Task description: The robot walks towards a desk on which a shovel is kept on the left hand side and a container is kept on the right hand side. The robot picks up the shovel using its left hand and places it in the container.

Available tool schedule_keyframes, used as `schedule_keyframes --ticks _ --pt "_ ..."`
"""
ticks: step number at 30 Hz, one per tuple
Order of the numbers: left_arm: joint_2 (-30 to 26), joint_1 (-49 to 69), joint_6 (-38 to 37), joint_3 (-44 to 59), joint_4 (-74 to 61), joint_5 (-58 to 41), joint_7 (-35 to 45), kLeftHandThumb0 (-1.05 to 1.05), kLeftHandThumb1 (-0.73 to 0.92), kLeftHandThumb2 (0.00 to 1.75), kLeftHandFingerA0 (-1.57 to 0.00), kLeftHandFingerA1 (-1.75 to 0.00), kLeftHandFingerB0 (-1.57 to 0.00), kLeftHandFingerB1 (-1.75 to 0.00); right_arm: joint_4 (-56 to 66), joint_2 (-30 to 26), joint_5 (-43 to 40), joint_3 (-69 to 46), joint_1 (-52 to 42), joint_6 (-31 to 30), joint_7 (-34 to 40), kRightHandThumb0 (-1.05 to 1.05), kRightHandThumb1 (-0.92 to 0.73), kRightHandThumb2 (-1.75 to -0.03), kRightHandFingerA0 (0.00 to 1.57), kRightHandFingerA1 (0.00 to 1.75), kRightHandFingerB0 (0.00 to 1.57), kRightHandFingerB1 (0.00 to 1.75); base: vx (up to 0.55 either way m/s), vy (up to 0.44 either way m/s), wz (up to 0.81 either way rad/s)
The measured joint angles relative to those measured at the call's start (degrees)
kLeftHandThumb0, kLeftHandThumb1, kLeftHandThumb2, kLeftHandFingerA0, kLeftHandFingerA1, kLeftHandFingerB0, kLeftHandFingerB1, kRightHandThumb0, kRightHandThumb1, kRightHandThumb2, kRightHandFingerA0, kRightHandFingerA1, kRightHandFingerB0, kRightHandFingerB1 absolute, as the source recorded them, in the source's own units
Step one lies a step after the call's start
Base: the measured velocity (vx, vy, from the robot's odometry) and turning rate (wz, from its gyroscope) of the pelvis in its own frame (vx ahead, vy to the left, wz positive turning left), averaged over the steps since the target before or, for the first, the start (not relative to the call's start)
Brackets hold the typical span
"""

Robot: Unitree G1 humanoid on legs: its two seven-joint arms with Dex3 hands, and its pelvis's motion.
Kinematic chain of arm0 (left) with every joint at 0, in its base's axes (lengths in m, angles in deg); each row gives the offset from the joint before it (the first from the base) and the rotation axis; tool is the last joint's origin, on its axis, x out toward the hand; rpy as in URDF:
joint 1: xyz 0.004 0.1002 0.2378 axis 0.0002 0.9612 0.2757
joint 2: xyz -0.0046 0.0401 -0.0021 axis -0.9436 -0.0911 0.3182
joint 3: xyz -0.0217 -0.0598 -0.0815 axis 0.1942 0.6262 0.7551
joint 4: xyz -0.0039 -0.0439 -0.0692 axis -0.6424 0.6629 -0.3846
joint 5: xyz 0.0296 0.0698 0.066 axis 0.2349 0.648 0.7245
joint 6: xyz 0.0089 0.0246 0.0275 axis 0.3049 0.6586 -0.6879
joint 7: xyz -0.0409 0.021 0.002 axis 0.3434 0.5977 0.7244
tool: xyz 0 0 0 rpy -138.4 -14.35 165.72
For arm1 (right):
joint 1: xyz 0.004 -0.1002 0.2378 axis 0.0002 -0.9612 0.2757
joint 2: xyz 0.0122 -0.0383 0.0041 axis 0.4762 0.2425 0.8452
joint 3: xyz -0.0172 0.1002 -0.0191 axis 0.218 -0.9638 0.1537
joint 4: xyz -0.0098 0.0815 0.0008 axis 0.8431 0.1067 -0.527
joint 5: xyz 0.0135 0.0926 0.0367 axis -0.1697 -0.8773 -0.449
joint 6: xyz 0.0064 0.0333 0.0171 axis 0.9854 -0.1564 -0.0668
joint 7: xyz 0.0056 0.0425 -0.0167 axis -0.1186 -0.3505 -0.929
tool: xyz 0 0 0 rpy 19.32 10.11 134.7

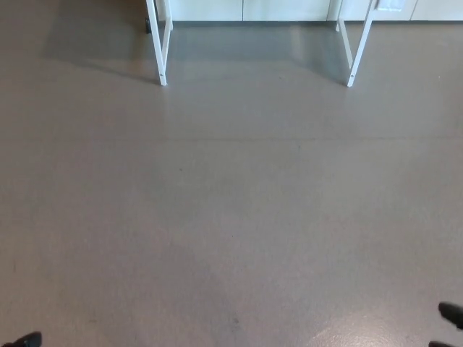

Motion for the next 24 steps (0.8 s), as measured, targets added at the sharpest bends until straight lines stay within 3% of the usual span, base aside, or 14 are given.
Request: schedule_keyframes --ticks 9,10,11,12,13,17,18,19,20,21,22,23,24 --pt "0.4 3.5 -0.1 2.6 -2.0 -4.3 4.6 -0.25 0.63 0.59 -0.36 -0.37 -0.31 -0.31 2.8 0.5 -4.8 -1.8 -3.7 -1.1 -3.8 0.11 -0.48 -0.89 0.40 0.64 0.22 0.54 0.00 0.000 0.00" --pt "0.4 3.7 -0.1 2.7 -2.0 -4.5 5.1 -0.25 0.64 0.59 -0.35 -0.37 -0.31 -0.31 2.8 0.5 -5.1 -1.8 -3.9 -1.1 -4.0 0.12 -0.66 -0.58 0.45 0.58 0.30 0.46 0.00 0.000 0.00" --pt "0.4 3.9 -0.1 2.7 -2.0 -4.7 5.6 -0.25 0.63 0.59 -0.35 -0.37 -0.31 -0.31 2.8 0.5 -5.2 -1.7 -4.1 -1.1 -4.1 0.11 -0.65 -0.58 0.45 0.57 0.30 0.46 0.00 0.000 0.00" --pt "0.4 4.0 -0.2 2.7 -2.0 -5.0 6.0 -0.25 0.63 0.59 -0.35 -0.37 -0.31 -0.31 2.8 0.5 -5.3 -1.6 -4.4 -1.1 -4.3 0.11 -0.65 -0.58 0.45 0.57 0.30 0.46 0.00 0.000 0.00" --pt "0.4 4.1 -0.4 2.7 -1.8 -5.2 6.3 -0.25 0.62 0.59 -0.37 -0.38 -0.32 -0.31 2.8 0.5 -5.3 -1.4 -4.6 -1.1 -4.5 0.09 -0.46 -0.88 0.39 0.63 0.24 0.55 0.00 0.000 0.00" --pt "0.4 4.3 -1.1 2.7 -0.9 -5.7 7.5 -0.25 0.62 0.59 -0.38 -0.40 -0.32 -0.31 2.9 0.5 -5.1 -0.6 -5.3 -0.9 -4.7 0.09 -0.46 -0.88 0.42 0.64 0.25 0.55 0.00 0.000 0.00" --pt "0.4 4.4 -1.2 2.7 -0.7 -5.7 7.6 -0.25 0.63 0.59 -0.37 -0.40 -0.32 -0.31 2.9 0.5 -5.1 -0.4 -5.4 -0.8 -4.7 0.10 -0.64 -0.58 0.49 0.58 0.32 0.46 0.00 0.000 0.00" --pt "0.4 4.4 -1.4 2.7 -0.5 -5.7 7.8 -0.26 0.62 0.59 -0.37 -0.41 -0.32 -0.31 2.9 0.5 -5.1 -0.3 -5.6 -0.8 -4.7 0.09 -0.64 -0.58 0.50 0.58 0.33 0.46 0.00 0.000 0.00" --pt "0.4 4.4 -1.5 2.6 -0.3 -5.7 7.9 -0.26 0.62 0.59 -0.38 -0.41 -0.32 -0.31 2.9 0.5 -5.1 -0.2 -5.6 -0.8 -4.7 0.09 -0.46 -0.88 0.43 0.65 0.25 0.56 0.00 0.000 0.00" --pt "0.3 4.4 -1.8 2.6 0.0 -5.7 8.1 -0.26 0.62 0.59 -0.38 -0.41 -0.32 -0.31 2.9 0.4 -5.1 0.0 -5.6 -0.8 -4.7 0.09 -0.45 -0.88 0.44 0.65 0.25 0.55 0.00 0.000 0.00" --pt "0.3 4.4 -2.1 2.5 0.3 -5.7 8.2 -0.27 0.61 0.59 -0.38 -0.41 -0.32 -0.31 2.9 0.3 -5.0 0.1 -5.6 -0.7 -4.7 0.09 -0.63 -0.58 0.52 0.58 0.34 0.46 0.00 0.000 0.00" --pt "0.2 4.4 -2.2 2.5 0.4 -5.7 8.2 -0.28 0.62 0.59 -0.38 -0.41 -0.31 -0.31 2.9 0.2 -5.0 0.3 -5.6 -0.6 -4.7 0.09 -0.46 -0.88 0.45 0.66 0.26 0.56 0.00 0.000 0.00" --pt "0.2 4.4 -2.5 2.4 0.5 -5.7 8.3 -0.28 0.62 0.59 -0.38 -0.41 -0.31 -0.31 2.9 0.1 -4.9 0.4 -5.6 -0.5 -4.7 0.09 -0.46 -0.88 0.45 0.66 0.26 0.56 0.00 0.000 0.00"
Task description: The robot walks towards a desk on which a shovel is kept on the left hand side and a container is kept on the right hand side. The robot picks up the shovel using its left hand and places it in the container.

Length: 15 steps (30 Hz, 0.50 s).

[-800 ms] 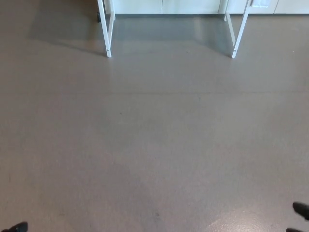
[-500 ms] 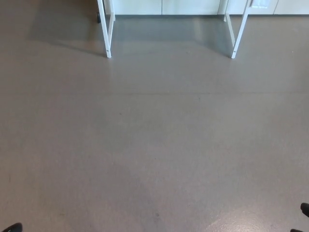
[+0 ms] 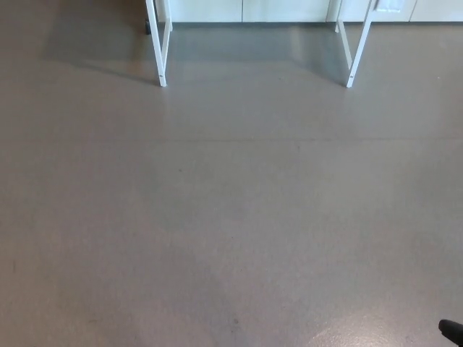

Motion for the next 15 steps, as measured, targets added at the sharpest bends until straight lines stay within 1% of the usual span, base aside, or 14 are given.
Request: schedule_keyframes --ticks 3,9,12,15 --pt "-0.2 0.0 -0.4 -0.3 0.3 0.1 0.2 -0.26 0.62 0.59 -0.39 -0.39 -0.31 -0.31 0.4 -0.1 0.1 0.3 0.0 0.0 0.1 0.09 -0.44 -0.87 0.48 0.66 0.27 0.56 0.00 0.000 0.00" --pt "-0.4 0.1 -1.2 -0.7 0.3 0.1 0.3 -0.26 0.62 0.59 -0.38 -0.38 -0.31 -0.31 0.3 -0.8 0.8 0.8 0.1 0.5 0.1 0.06 -0.42 -0.86 0.48 0.66 0.28 0.56 0.00 0.000 0.00" --pt "-0.5 0.2 -1.7 -0.8 0.4 0.1 0.4 -0.27 0.61 0.58 -0.41 -0.38 -0.32 -0.31 0.0 -0.9 1.1 1.2 0.2 0.8 0.2 0.08 -0.43 -0.86 0.46 0.66 0.26 0.55 0.00 0.000 0.00" --pt "-0.6 0.3 -1.7 -0.8 0.4 0.1 0.4 -0.26 0.62 0.59 -0.39 -0.38 -0.30 -0.31 -0.2 -0.9 1.1 1.4 0.2 0.9 0.2 0.08 -0.44 -0.87 0.46 0.66 0.27 0.56 0.00 0.000 0.00"
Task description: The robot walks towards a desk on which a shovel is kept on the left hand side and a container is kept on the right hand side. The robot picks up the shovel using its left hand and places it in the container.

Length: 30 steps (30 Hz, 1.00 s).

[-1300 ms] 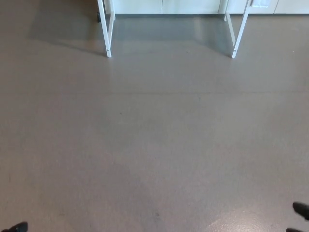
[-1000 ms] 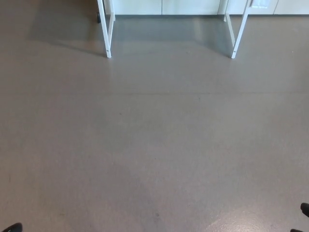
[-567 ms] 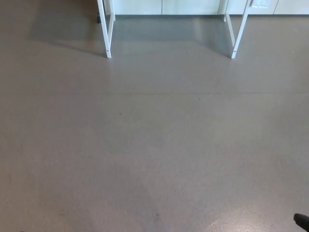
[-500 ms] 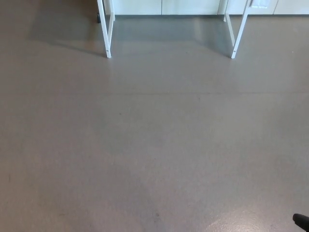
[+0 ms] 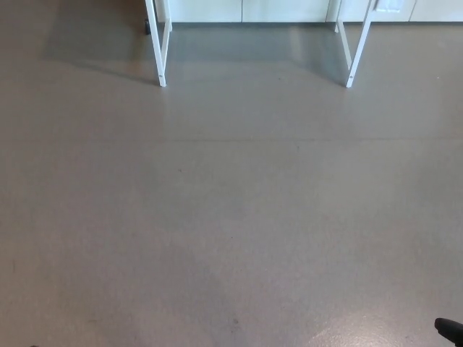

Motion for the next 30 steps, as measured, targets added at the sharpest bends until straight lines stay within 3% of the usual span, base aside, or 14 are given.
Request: schedule_keyframes --ticks 2,3,4,11,12,13,14,23,24,25,26,27,29,30 --pt "-0.1 0.2 0.0 -0.1 -0.1 0.0 0.0 -0.26 0.63 0.59 -0.40 -0.38 -0.32 -0.31 0.0 0.0 0.0 0.1 0.0 0.1 0.0 0.08 -0.42 -0.85 0.49 0.67 0.29 0.56 0.00 0.000 0.00" --pt "-0.1 0.3 0.0 -0.1 -0.2 0.0 0.0 -0.26 0.64 0.59 -0.39 -0.38 -0.32 -0.31 -0.1 0.0 0.0 0.2 0.0 0.2 0.0 0.09 -0.61 -0.57 0.53 0.60 0.36 0.48 0.00 0.000 0.00" --pt "-0.1 0.5 0.0 -0.1 -0.2 0.1 -0.1 -0.25 0.64 0.59 -0.38 -0.37 -0.32 -0.31 -0.2 0.0 0.0 0.3 0.0 0.4 0.0 0.08 -0.43 -0.86 0.47 0.66 0.29 0.57 0.00 0.000 0.00" --pt "-0.1 1.2 0.0 -0.3 -1.1 0.1 -0.2 -0.26 0.63 0.59 -0.37 -0.37 -0.30 -0.31 -0.5 -0.1 0.3 0.7 -0.2 0.9 0.0 0.09 -0.61 -0.57 0.54 0.60 0.38 0.48 0.00 0.000 -0.01" --pt "-0.1 1.2 0.0 -0.4 -1.0 0.2 -0.2 -0.27 0.62 0.59 -0.38 -0.37 -0.30 -0.31 -0.5 -0.1 0.4 0.8 -0.2 1.0 0.0 0.08 -0.43 -0.86 0.48 0.66 0.30 0.56 0.16 -0.020 -0.04" --pt "-0.2 1.3 0.0 -0.5 -0.9 0.2 -0.2 -0.27 0.62 0.58 -0.38 -0.37 -0.31 -0.31 -0.5 -0.1 0.4 0.8 -0.2 1.2 0.0 0.09 -0.61 -0.58 0.54 0.59 0.37 0.48 0.10 -0.001 0.03" --pt "-0.4 1.3 -0.1 -0.5 -0.8 0.2 -0.2 -0.27 0.61 0.58 -0.39 -0.37 -0.31 -0.31 -0.6 -0.1 0.5 0.9 -0.3 1.2 0.1 0.09 -0.43 -0.86 0.48 0.67 0.29 0.56 -0.05 -0.036 0.13" --pt "-0.4 1.8 -1.0 -1.1 -0.8 0.2 -0.2 -0.26 0.61 0.58 -0.39 -0.38 -0.31 -0.31 -1.8 -1.0 1.3 1.3 -0.1 1.9 0.2 0.08 -0.43 -0.86 0.49 0.67 0.29 0.56 0.00 0.108 0.03" --pt "-0.4 1.8 -1.0 -1.1 -0.7 0.2 -0.2 -0.26 0.61 0.59 -0.40 -0.38 -0.32 -0.31 -1.8 -1.0 1.4 1.4 0.0 1.9 0.3 0.08 -0.60 -0.57 0.57 0.60 0.38 0.47 0.14 0.337 -0.43" --pt "-0.5 1.8 -1.0 -1.1 -0.6 0.2 -0.2 -0.27 0.62 0.59 -0.41 -0.38 -0.32 -0.31 -2.0 -1.1 1.5 1.5 0.1 2.1 0.4 0.07 -0.42 -0.85 0.51 0.67 0.29 0.56 0.13 0.397 -0.02" --pt "-0.3 1.7 -1.0 -1.4 -0.3 0.3 -0.2 -0.25 0.63 0.59 -0.39 -0.38 -0.31 -0.31 -2.1 -1.0 1.7 1.8 0.3 2.2 0.5 0.08 -0.43 -0.85 0.50 0.67 0.29 0.56 0.18 0.438 -0.53" --pt "-0.7 1.7 -1.1 -1.3 -0.5 0.3 -0.2 -0.25 0.63 0.59 -0.38 -0.38 -0.31 -0.31 -2.3 -0.8 1.8 2.2 0.2 2.3 0.4 0.08 -0.61 -0.57 0.57 0.60 0.38 0.47 0.18 0.421 -0.22" --pt "-1.6 1.4 -1.2 -1.1 -0.9 0.3 -0.3 -0.26 0.62 0.59 -0.40 -0.38 -0.32 -0.31 -2.7 -0.6 1.9 2.5 0.0 2.3 0.4 0.07 -0.60 -0.57 0.57 0.60 0.38 0.47 0.12 0.229 0.01" --pt "-1.9 1.2 -1.3 -1.1 -1.1 0.3 -0.3 -0.27 0.62 0.59 -0.41 -0.38 -0.32 -0.31 -2.8 -0.6 2.0 2.6 0.0 2.4 0.4 0.07 -0.43 -0.85 0.52 0.68 0.29 0.56 0.13 0.147 0.02"
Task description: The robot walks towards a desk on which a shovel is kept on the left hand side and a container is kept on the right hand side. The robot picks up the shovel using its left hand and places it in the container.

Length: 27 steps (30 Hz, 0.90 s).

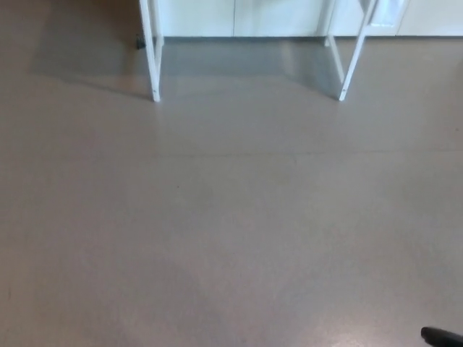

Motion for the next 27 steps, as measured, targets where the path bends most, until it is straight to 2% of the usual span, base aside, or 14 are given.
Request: schedule_keyframes --ticks 5,6,7,8,9,10,20,27 --pt "-0.1 0.3 -0.1 -0.6 -0.1 0.2 -0.5 -0.27 0.61 0.59 -0.40 -0.38 -0.33 -0.32 0.0 0.0 0.1 0.2 0.2 0.3 0.0 0.08 -0.43 -0.86 0.50 0.67 0.28 0.56 0.15 0.038 0.09" --pt "-0.1 0.4 -0.1 -0.7 -0.1 0.2 -0.6 -0.27 0.62 0.59 -0.40 -0.38 -0.32 -0.31 0.1 0.0 0.1 0.2 0.2 0.3 0.0 0.08 -0.61 -0.57 0.57 0.59 0.37 0.46 0.14 -0.088 0.08" --pt "-0.1 0.5 -0.1 -0.7 -0.1 0.2 -0.6 -0.27 0.61 0.59 -0.40 -0.38 -0.33 -0.32 0.1 0.0 0.2 0.2 0.2 0.3 0.0 0.07 -0.43 -0.85 0.51 0.67 0.29 0.56 0.18 -0.089 0.11" --pt "-0.1 0.6 -0.1 -0.7 -0.1 0.2 -0.7 -0.27 0.62 0.59 -0.40 -0.38 -0.32 -0.32 0.1 0.0 0.2 0.3 0.2 0.3 0.1 0.07 -0.61 -0.57 0.58 0.59 0.38 0.46 0.18 -0.135 0.13" --pt "-0.1 0.8 -0.1 -0.8 -0.2 0.2 -0.7 -0.26 0.62 0.59 -0.40 -0.38 -0.33 -0.32 0.1 0.0 0.3 0.3 0.2 0.4 0.1 0.07 -0.43 -0.85 0.51 0.67 0.29 0.56 0.17 -0.164 0.11" --pt "-0.1 1.0 -0.1 -0.9 -0.5 0.2 -0.8 -0.27 0.62 0.59 -0.41 -0.38 -0.32 -0.32 0.1 -0.1 0.3 0.3 0.2 0.4 0.1 0.07 -0.62 -0.57 0.58 0.59 0.38 0.46 0.13 -0.193 0.16" --pt "1.0 2.1 -0.6 -2.1 -1.7 1.1 -1.7 -0.27 0.62 0.59 -0.41 -0.37 -0.33 -0.31 0.1 -1.5 0.5 0.2 0.0 0.9 0.2 0.10 -0.62 -0.58 0.56 0.60 0.39 0.49 0.20 -0.124 0.05" --pt "2.1 3.4 -1.3 -3.0 -1.9 1.7 -2.3 -0.27 0.63 0.59 -0.41 -0.37 -0.33 -0.31 -1.4 -1.7 0.6 0.4 -0.6 1.3 0.2 0.09 -0.61 -0.57 0.60 0.62 0.39 0.48 0.16 0.098 -0.10"
